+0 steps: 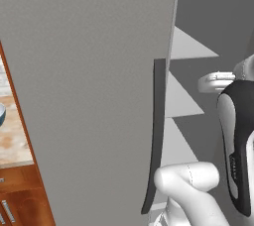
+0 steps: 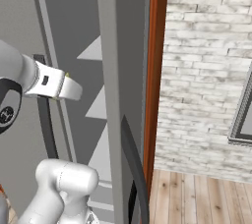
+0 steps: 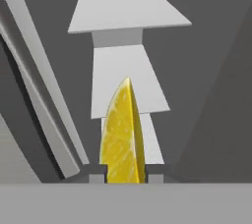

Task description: Take the squash, bell pepper, and lemon wedge from the freezer and place them in the bowl on the counter.

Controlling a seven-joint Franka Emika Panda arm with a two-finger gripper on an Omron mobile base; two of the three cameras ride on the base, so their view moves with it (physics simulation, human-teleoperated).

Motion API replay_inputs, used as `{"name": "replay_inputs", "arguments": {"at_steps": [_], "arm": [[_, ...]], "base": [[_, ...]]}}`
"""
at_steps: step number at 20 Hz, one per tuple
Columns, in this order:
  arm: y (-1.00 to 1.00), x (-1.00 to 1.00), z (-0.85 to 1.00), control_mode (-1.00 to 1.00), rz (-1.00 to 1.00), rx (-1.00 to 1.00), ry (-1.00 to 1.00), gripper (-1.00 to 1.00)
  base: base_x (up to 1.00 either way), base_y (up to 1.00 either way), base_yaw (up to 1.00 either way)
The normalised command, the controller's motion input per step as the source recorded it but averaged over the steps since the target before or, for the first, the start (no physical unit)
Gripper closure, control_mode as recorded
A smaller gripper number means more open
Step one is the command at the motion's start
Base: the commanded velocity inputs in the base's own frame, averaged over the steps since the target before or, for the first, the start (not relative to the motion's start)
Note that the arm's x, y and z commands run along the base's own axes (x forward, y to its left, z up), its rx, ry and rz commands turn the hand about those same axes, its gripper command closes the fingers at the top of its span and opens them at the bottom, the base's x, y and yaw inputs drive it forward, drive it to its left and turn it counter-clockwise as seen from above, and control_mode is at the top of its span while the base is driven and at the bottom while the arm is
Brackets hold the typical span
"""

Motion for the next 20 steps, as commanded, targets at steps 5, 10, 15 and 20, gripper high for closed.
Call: {"name": "replay_inputs", "arguments": {"at_steps": [5,10,15,20], "arm": [[0.01,-0.35,0.0,-1.0,0.0,0.0,0.02,1.0],[0.02,-0.08,0.0,1.0,0.0,0.0,0.03,1.0],[0.0,0.0,0.0,1.0,0.0,0.0,0.0,1.0],[0.0,0.0,0.0,1.0,0.0,0.0,0.0,1.0]], "base": [[0.0,0.0,0.0],[-0.24,0.02,0.0],[-0.71,0.44,0.0],[-0.52,0.96,0.0]]}}
